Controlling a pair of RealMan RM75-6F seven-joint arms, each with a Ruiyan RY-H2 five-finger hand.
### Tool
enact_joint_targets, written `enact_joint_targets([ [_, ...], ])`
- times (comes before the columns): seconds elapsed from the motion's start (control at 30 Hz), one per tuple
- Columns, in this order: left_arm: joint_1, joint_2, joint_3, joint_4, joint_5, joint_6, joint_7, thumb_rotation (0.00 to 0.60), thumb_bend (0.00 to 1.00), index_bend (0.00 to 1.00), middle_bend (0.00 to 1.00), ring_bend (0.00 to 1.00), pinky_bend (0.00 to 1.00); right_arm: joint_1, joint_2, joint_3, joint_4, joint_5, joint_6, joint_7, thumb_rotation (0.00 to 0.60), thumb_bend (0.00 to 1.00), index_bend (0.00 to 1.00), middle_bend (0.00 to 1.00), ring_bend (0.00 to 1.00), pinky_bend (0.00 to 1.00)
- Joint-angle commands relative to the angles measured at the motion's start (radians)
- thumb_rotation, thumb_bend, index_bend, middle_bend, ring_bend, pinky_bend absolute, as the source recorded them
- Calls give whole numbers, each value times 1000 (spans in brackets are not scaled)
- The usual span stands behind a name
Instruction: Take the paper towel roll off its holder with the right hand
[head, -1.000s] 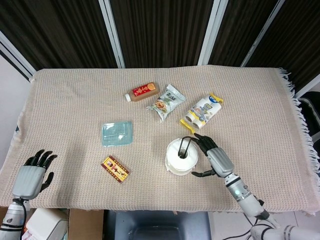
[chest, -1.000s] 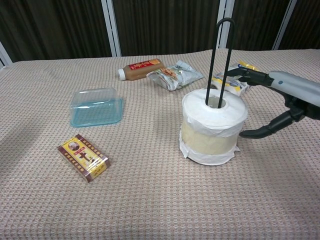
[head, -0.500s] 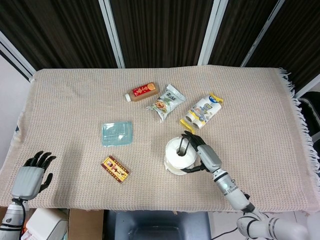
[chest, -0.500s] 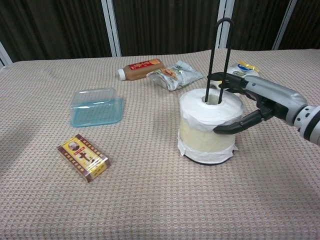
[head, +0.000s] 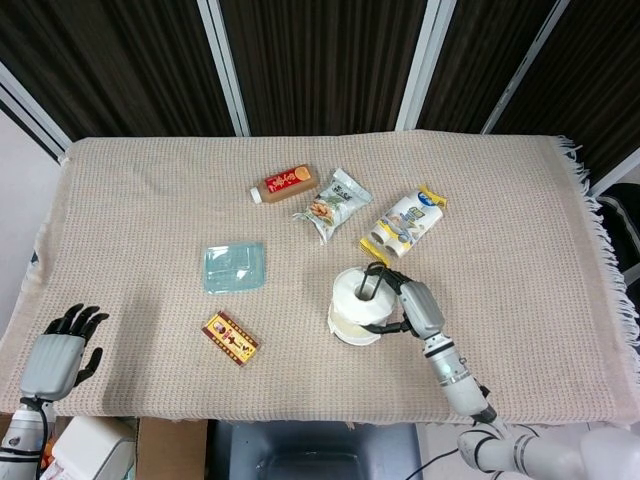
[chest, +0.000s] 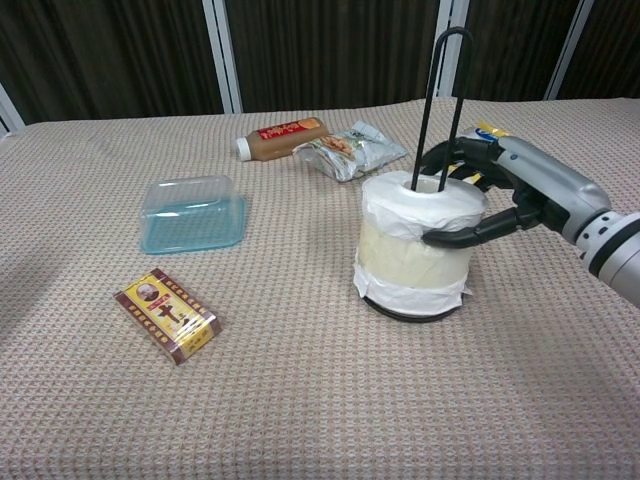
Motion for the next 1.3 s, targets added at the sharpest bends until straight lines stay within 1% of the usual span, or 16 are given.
enact_joint_targets([
  [0.03,0,0,0,1,0,1,-1,600,455,252,192,136,327,-2,-7,3,10,-4,10,4,600,0,640,563,518,688],
  [0.07,0,0,-1,0,0,2,-5,600,455,252,191,136,327,-3,-10,5,18,-10,24,3,600,0,659,572,527,696],
  [0.1,0,0,0,0,0,0,-6,600,455,252,191,136,328,-6,-7,10,15,-29,63,8,600,0,677,580,533,702],
  [0.2,0,1,2,-3,3,0,-2,600,455,252,191,136,328,-14,21,8,-29,-57,111,10,600,0,682,583,535,703],
  [0.3,-1,1,1,-8,6,3,1,600,455,252,191,136,328,-22,74,12,-124,-71,139,-6,600,0,682,582,535,704],
  [0.33,-2,2,1,-10,8,4,3,600,455,252,191,136,328,-25,101,15,-175,-73,143,-10,600,0,682,582,535,704],
  [0.4,-3,3,0,-15,10,7,6,600,455,252,191,137,328,-27,143,20,-240,-73,143,-38,600,0,682,582,535,704],
  [0.63,-4,6,3,-32,18,10,18,600,456,252,191,138,328,-33,275,74,-477,-63,167,-150,600,0,681,581,535,703],
  [0.93,-6,6,4,-41,19,7,25,600,455,252,191,137,328,-49,402,120,-718,-63,193,-252,600,0,668,581,535,703],
  [1.03,-6,5,6,-42,21,6,26,600,456,253,191,138,328,-65,446,128,-790,-70,213,-252,600,0,668,581,534,703],
  [1.13,-6,5,7,-41,19,4,28,600,455,252,191,138,328,-90,493,138,-843,-96,258,-220,600,0,668,581,532,704],
  [1.23,-6,5,6,-41,15,2,30,600,455,252,191,138,329,-122,538,143,-875,-119,308,-189,600,0,668,581,532,704],
  [1.3,-6,5,6,-41,17,3,28,600,455,252,191,138,329,-147,572,136,-891,-124,328,-175,600,0,668,581,532,704],
])
